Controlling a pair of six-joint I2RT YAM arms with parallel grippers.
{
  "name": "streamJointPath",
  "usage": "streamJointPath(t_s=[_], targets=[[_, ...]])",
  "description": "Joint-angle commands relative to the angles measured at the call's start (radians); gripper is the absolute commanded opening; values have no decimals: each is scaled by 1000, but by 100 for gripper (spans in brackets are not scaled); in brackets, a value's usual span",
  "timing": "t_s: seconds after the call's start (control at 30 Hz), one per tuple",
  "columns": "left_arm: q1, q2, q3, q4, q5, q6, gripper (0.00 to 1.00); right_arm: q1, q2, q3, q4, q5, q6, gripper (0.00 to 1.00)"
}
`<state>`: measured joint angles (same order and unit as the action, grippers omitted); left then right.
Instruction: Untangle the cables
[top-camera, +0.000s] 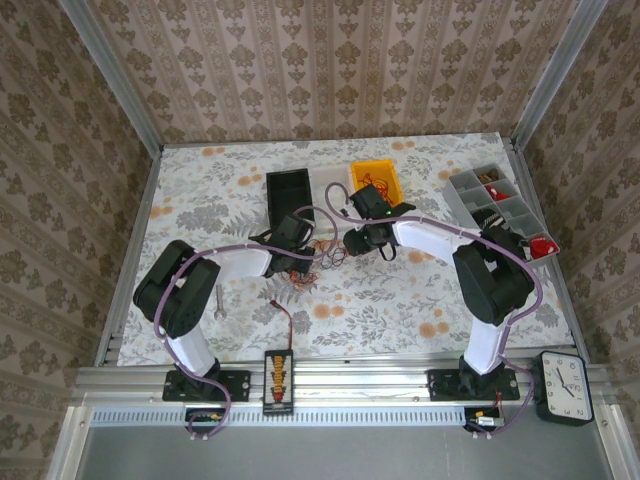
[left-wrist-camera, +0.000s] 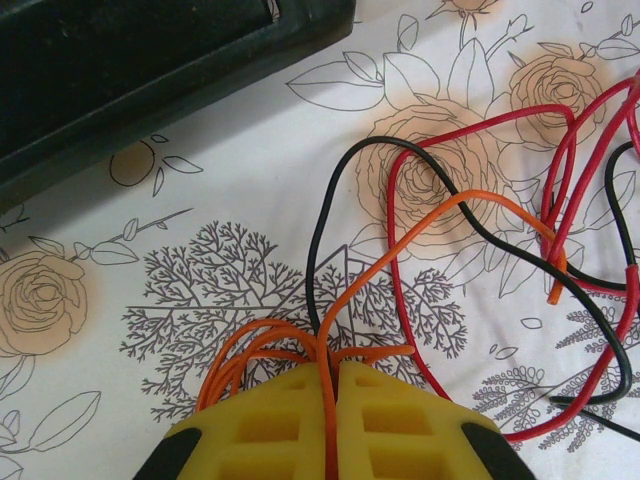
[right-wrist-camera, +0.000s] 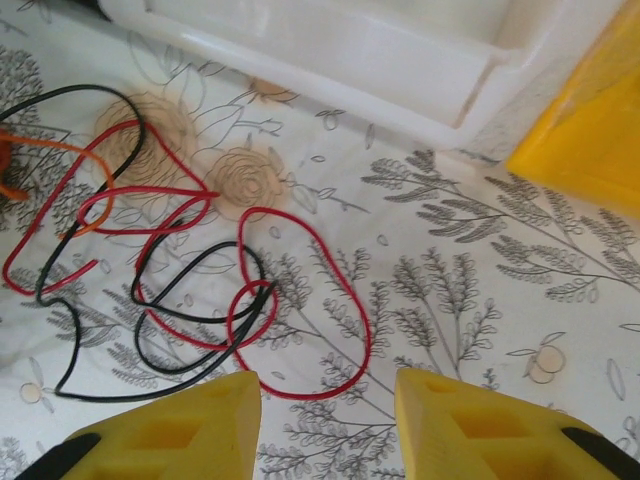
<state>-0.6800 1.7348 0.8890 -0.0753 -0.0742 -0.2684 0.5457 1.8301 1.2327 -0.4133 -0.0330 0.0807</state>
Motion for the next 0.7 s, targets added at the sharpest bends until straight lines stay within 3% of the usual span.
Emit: streamJointPath(t_s=[0.0,0.4,0.67], targets=[[-6,30,-4,-30,33,3,0,15,-2,-19,-35,-25,-37,42],[-7,34,2,-34,39,9,0,60,11,-21,-65,-15,-100,42],[-7,31,7,-41,34,10,0,74,65,23,-81,99,-135,43]])
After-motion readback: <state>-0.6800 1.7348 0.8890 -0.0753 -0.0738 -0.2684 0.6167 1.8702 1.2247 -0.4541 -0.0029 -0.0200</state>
